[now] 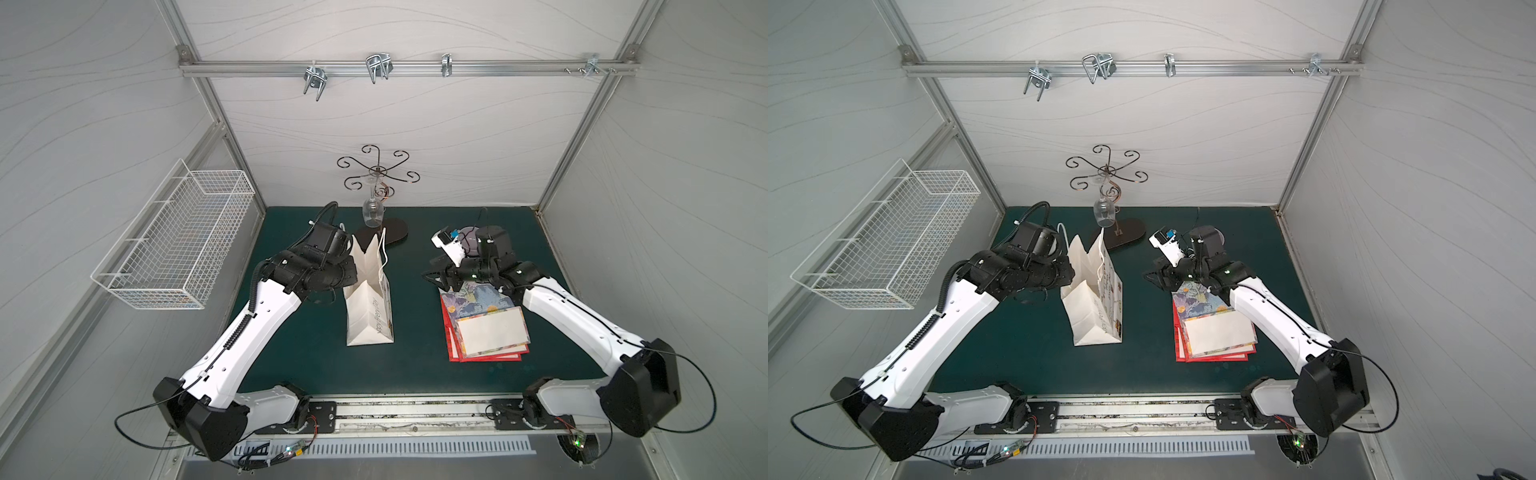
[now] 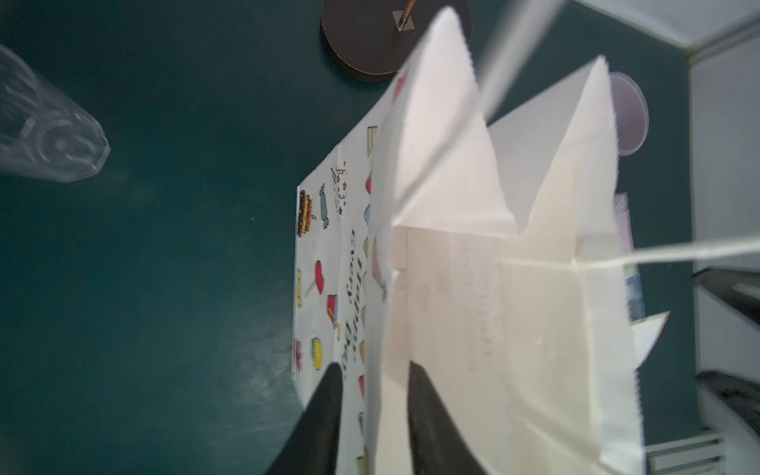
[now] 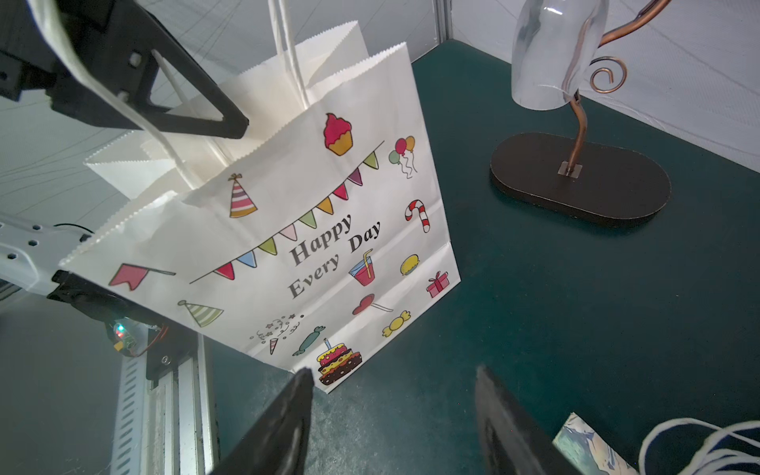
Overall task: Put away the paper bag
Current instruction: Pick up the paper bag from the center of the board, then press the paper bag.
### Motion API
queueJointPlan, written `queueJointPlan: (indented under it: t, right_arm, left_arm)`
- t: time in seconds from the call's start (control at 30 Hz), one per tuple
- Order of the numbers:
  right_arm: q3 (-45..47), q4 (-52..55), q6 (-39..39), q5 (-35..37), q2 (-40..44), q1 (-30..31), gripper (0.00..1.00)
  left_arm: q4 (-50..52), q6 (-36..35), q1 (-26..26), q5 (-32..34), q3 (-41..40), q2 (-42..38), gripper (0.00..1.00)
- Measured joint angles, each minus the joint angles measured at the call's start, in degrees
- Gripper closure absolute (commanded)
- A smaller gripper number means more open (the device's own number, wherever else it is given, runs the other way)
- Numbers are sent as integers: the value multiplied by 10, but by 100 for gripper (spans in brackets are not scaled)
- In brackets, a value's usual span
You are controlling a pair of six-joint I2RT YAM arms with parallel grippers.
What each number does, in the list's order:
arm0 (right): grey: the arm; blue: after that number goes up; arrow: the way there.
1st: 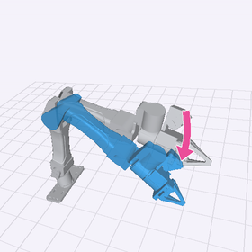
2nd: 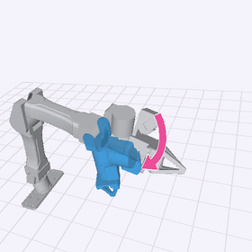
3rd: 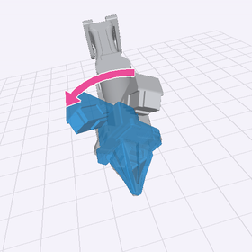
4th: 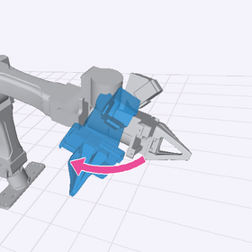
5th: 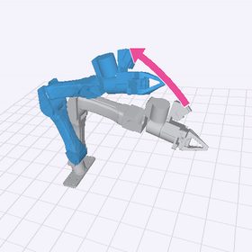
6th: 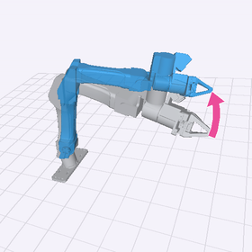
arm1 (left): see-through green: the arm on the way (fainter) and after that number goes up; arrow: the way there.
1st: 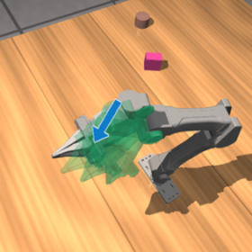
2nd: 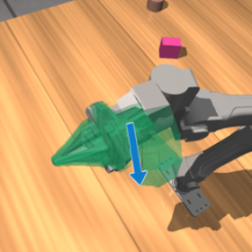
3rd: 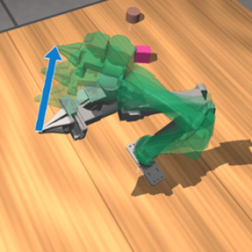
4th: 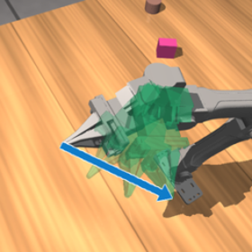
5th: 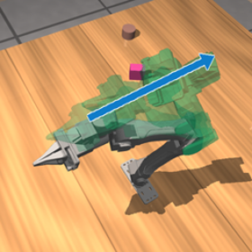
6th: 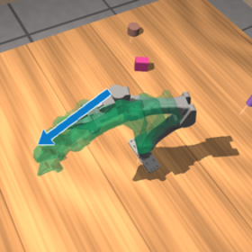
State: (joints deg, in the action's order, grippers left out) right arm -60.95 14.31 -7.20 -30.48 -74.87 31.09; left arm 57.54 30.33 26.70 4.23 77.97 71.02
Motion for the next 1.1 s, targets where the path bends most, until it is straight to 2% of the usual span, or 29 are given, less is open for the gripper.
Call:
queueJointPlan:
  t: [0.1, 0.27, 0.43, 0.6, 0.8, 0.93, 1.1]
  right_arm:
    - [0, 5, 2, -3, 6, -20, 36]
    - [0, 11, 1, -34, 19, -78, 33]
    - [0, 51, -68, -126, 37, -117, 24]
    - [0, 103, -168, -194, 65, -118, 20]
    - [13, 142, -274, -209, 101, -118, 15]
    - [24, 154, -312, -227, 106, -107, 14]
    - [49, 135, -307, -248, 105, -76, 12]
  left_arm:
    - [-2, -42, 1, 5, 0, -2, 100]
    - [-26, -124, 1, -16, 0, -17, 100]
    - [-59, -227, -5, -101, 0, -42, 100]
    - [-64, -323, -16, -227, 0, -52, 100]
    - [-32, -427, -21, -366, 5, -42, 100]
    - [-16, -465, -21, -407, 26, -16, 100]
    - [3, -508, -21, -419, 51, 19, 100]
